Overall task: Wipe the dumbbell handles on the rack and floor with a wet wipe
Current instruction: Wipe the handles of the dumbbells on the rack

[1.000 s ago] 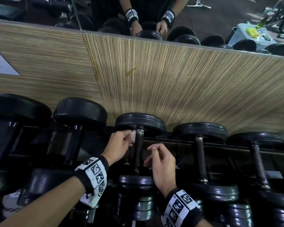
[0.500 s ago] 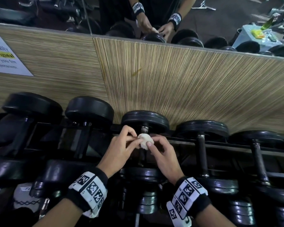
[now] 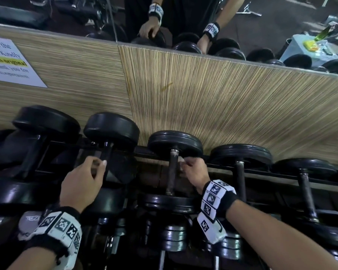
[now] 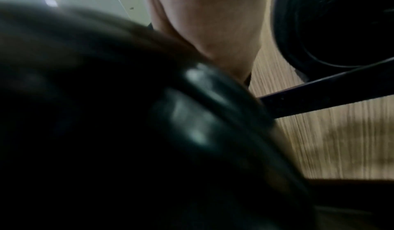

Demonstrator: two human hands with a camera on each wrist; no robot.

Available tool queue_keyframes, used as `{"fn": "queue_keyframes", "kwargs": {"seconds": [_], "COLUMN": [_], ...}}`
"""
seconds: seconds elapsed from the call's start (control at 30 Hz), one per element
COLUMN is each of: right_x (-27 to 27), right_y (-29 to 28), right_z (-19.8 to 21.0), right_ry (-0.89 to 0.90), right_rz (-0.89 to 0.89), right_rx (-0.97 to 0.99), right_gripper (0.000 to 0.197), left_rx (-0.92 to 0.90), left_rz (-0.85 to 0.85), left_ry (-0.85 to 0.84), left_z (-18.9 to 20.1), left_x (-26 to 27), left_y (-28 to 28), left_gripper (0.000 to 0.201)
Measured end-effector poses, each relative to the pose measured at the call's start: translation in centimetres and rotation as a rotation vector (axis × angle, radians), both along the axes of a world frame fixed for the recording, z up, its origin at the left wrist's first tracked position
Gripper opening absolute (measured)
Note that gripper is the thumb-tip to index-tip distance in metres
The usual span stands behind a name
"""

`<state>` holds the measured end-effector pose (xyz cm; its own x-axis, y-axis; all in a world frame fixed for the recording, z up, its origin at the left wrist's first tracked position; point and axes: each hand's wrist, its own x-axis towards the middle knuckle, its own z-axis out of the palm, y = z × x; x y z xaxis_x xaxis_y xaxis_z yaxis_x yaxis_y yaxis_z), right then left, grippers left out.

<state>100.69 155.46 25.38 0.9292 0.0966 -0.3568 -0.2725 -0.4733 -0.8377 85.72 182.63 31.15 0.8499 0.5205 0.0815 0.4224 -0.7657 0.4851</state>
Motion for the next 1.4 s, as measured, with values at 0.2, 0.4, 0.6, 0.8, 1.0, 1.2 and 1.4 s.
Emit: {"fn": "queue_keyframes", "kwargs": {"seconds": [0.2, 0.4, 0.6, 0.8, 1.0, 1.2, 1.4], "right_x": [0.9, -1.0, 0.2, -1.8, -0.7, -1.8, -1.8], "right_y": [0.8, -0.3, 1.3, -0.5, 0.6, -0.6, -0.3], "right_z": [0.3, -0.1, 0.0, 0.2, -1.1, -1.1, -1.0], "right_ry": [-0.129, -0.115, -0.098, -0.088, -0.082, -0.104, -0.005], "right_rz": [0.127, 0.113, 0.137, 0.134, 0.138, 0.123, 0.136], "right_rx": [-0.103, 0.017, -0.111, -0.051, -0.046, -0.054, -0.031], "right_gripper": [0.015, 0.023, 0.021, 0.03, 0.028, 0.03, 0.026], "left_rx": [0.026, 0.046, 0.033, 0.035, 0.036, 0.045, 0.06], "left_rz": [0.031, 0.038, 0.071, 0.072, 0.075, 0.065, 0.067], "left_ry": [0.049, 0.033, 0.062, 0.057, 0.067, 0.127, 0.134], "left_z": [0.2, 0.7, 1.0, 1.0, 1.4, 1.3, 1.0], "left_x": [0.2, 0.4, 0.3, 0.3, 0.1, 0.1, 0.0], "left_y": [-0.1, -0.4, -0.4, -0.5, -0.6, -0.6, -0.5], "left_gripper": [0.02, 0.014, 0.015, 0.014, 0.015, 0.02, 0.021]}}
